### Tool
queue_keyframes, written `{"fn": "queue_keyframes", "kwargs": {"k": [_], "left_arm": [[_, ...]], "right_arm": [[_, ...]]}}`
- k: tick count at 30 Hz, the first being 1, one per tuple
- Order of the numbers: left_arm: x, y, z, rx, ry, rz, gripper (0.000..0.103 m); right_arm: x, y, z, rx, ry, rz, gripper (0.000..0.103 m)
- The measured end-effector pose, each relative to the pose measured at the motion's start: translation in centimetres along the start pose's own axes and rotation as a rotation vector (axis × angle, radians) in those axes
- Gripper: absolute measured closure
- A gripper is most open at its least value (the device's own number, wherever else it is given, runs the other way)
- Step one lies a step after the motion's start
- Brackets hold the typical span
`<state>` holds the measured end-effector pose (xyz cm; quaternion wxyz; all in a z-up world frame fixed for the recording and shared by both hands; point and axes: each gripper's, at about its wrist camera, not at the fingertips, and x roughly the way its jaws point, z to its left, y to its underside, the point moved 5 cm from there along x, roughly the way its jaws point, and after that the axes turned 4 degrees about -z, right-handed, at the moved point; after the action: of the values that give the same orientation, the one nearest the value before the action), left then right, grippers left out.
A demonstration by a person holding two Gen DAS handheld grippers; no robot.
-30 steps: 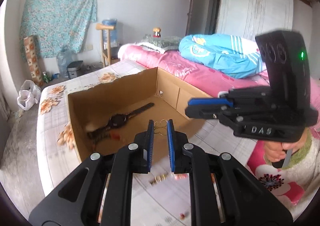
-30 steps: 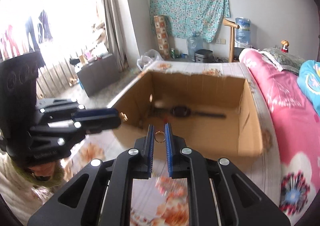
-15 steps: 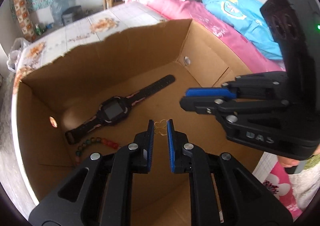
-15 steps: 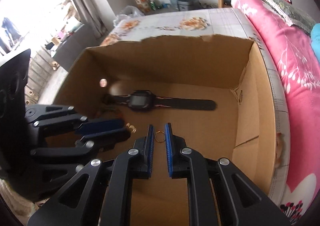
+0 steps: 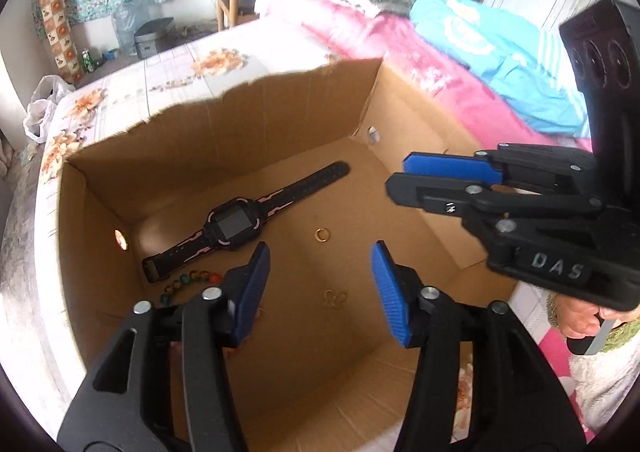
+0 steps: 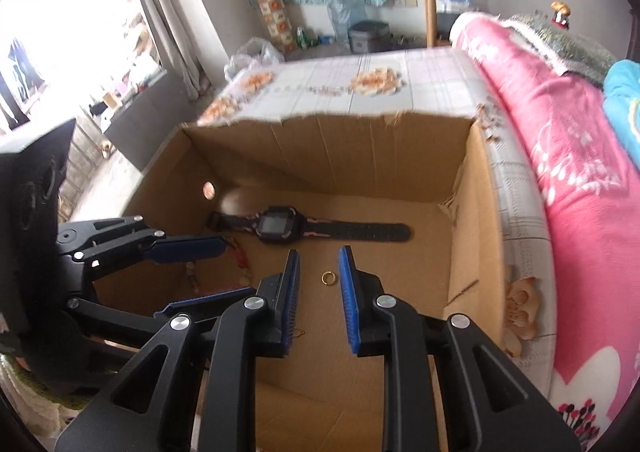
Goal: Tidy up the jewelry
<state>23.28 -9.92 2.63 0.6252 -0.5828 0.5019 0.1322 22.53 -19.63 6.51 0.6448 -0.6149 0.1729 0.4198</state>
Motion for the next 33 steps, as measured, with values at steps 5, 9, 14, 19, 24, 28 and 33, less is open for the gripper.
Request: {"fn": "queue_keyframes", "kwargs": {"k": [5,9,14,19,24,28,33], "left_arm": [[-5.3,1.0,-0.6,0.017,-0.008,-0.11,0.034],[-9.8,3.2,-0.3,0.019,-0.042,-0.192,0.029],[-14.4,8.2,0.6,-0.02,-0.055,-0.272,0.019],[-14.2,13.7,1.4,-0.057,-0.122,-0.268,0.017],[-10.0,18.0,1.3,-0.091,-0.141,-0.18,0.017],[-6.9,18.5,0.8,-0.066,-0.139,-0.142,0.017],[-5.0,17.6,-0.3,0.064,-0.184,-0.151,0.017]], "right_arm": [[-6.2,0.7,0.9,-0.015,0.019,-0.147,0.065],[-11.5,2.7,2.0,-0.013,0.018,-0.261,0.056],[-14.6,6.9,3.4,0.002,0.023,-0.315,0.048],[-12.5,12.3,4.5,0.049,0.018,-0.252,0.047],[-7.4,17.2,5.0,0.107,0.007,-0.11,0.047],[-4.5,19.7,5.5,0.116,0.025,-0.026,0.048],[-2.9,19.9,6.3,0.093,-0.002,-0.01,0.058]]}}
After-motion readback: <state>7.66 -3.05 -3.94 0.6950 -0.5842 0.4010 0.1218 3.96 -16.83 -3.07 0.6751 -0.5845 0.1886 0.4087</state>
